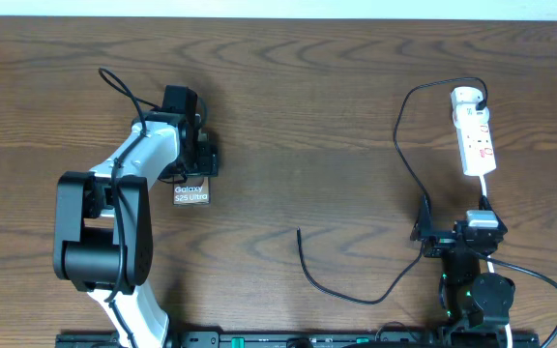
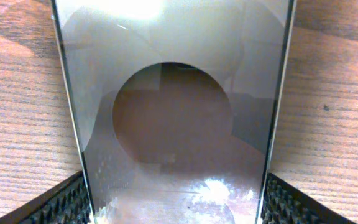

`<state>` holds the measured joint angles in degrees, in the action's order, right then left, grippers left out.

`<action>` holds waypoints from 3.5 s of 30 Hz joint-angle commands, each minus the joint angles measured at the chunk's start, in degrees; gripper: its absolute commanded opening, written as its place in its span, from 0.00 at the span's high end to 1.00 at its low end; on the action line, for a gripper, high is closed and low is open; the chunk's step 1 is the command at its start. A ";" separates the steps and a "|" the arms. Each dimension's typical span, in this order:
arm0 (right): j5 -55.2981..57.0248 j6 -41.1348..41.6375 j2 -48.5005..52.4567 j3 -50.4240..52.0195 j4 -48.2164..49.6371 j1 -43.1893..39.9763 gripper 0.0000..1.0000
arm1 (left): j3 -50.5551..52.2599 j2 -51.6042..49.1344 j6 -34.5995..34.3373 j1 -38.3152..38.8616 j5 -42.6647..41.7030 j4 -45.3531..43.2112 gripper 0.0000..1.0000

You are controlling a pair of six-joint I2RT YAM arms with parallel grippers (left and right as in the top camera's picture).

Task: Plug charger to phone and switch on socket
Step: 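Lower the left gripper and grasp the phone's top edge, then lift the phone with the left gripper and tilt it upright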

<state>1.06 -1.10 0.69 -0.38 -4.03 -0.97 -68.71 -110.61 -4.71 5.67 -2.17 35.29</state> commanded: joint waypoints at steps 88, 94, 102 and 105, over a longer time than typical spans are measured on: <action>-0.13 -0.68 -0.31 0.07 -0.26 0.44 0.01 | -4.17 29.00 -91.71 -11.13 -63.63 2.82 0.92; -0.13 -0.68 -0.31 0.07 -0.26 0.44 0.01 | -4.17 29.00 -91.86 -11.13 -63.60 2.82 0.93; -0.13 -0.68 -0.31 0.07 -0.26 0.44 0.01 | -4.17 29.00 -86.49 -11.13 -59.34 2.82 0.92; -0.13 -0.68 -0.31 0.07 -0.26 0.44 0.01 | -4.17 29.00 -77.29 -11.13 -53.42 2.84 0.93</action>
<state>1.06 -1.10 0.69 -0.38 -4.03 -0.97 -71.09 -82.50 -91.15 -5.21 -59.77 38.41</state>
